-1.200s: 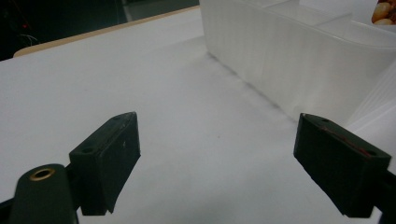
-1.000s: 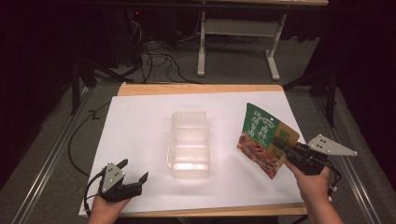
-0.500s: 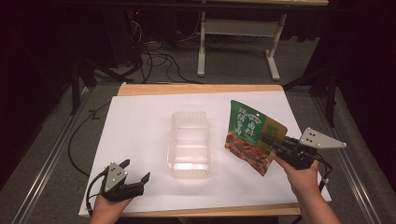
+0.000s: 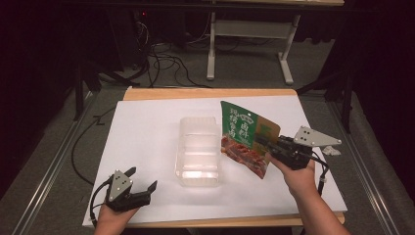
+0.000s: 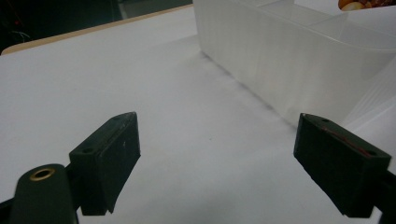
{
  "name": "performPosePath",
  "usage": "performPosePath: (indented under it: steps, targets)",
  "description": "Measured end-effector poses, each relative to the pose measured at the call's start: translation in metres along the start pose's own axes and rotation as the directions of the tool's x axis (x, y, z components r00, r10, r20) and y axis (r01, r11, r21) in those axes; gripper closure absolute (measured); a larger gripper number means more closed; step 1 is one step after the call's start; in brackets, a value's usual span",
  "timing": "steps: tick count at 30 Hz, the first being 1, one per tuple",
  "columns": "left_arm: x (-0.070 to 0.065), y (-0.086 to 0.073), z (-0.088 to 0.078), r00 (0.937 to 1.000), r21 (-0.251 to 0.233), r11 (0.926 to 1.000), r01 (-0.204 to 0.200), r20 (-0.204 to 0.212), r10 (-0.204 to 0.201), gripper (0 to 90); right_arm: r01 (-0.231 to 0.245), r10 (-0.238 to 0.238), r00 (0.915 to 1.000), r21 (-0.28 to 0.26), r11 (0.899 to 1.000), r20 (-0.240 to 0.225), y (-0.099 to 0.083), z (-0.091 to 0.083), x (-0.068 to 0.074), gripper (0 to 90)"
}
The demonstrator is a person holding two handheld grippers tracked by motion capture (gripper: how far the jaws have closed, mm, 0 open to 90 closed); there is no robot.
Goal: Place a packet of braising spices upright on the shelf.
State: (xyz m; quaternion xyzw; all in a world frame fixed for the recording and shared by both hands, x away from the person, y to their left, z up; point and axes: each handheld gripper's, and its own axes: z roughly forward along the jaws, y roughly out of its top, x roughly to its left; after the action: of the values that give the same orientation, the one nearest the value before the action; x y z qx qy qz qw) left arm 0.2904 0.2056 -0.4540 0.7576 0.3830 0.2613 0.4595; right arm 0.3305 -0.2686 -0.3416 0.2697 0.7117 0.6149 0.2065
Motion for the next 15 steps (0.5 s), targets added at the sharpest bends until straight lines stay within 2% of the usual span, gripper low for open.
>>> performPosePath:
  steps: [8, 15]
  targets:
    - [-0.001, 0.000, 0.001, 1.0000, 0.001, 1.0000, 0.000, 0.001, 0.000, 15.0, 0.013, -0.013, 0.9995, 0.000, 1.000, -0.029, 0.014, 0.015, 0.001, 90.0]
    - [-0.001, 0.000, 0.002, 1.0000, 0.000, 1.0000, 0.002, 0.004, -0.002, 15.1, 0.025, -0.024, 0.9991, 0.013, 1.000, -0.036, 0.019, 0.032, 0.001, 90.0]
